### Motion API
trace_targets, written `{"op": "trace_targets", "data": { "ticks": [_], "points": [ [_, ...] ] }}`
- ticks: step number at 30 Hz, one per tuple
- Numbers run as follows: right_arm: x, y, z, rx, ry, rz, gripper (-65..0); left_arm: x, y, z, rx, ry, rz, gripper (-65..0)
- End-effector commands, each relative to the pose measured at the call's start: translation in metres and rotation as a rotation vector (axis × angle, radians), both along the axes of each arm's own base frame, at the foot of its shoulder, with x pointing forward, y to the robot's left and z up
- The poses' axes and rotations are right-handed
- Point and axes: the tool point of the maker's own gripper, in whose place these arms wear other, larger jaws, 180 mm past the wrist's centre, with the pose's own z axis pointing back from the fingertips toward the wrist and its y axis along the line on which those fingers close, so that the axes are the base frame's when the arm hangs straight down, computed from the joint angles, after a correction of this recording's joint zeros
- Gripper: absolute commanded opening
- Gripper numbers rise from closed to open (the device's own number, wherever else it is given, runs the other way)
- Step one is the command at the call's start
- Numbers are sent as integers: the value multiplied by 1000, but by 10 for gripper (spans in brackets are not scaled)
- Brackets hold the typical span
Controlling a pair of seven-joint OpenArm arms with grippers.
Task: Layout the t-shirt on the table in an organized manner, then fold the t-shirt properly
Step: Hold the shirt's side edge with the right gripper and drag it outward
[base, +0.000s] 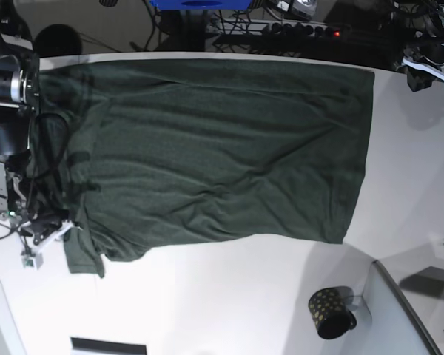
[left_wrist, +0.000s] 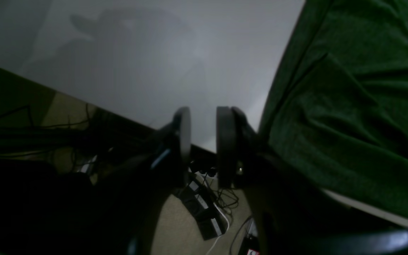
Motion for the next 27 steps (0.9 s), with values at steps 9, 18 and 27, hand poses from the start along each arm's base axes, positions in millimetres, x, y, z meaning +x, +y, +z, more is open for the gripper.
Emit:
{"op": "trace_targets", "data": {
  "ticks": [9,18,27],
  "points": [
    [11,-11,5,9,-30,-36,-426,-5,8,-3,-4,2,16,-522],
    [11,-7,3,15,-25,-33,-425,-6,8,-5,-8,4,19,-522],
    [9,4,-2,29,-17,-24,-428,-6,9,-4,-6,3,19,-522]
  ]
}}
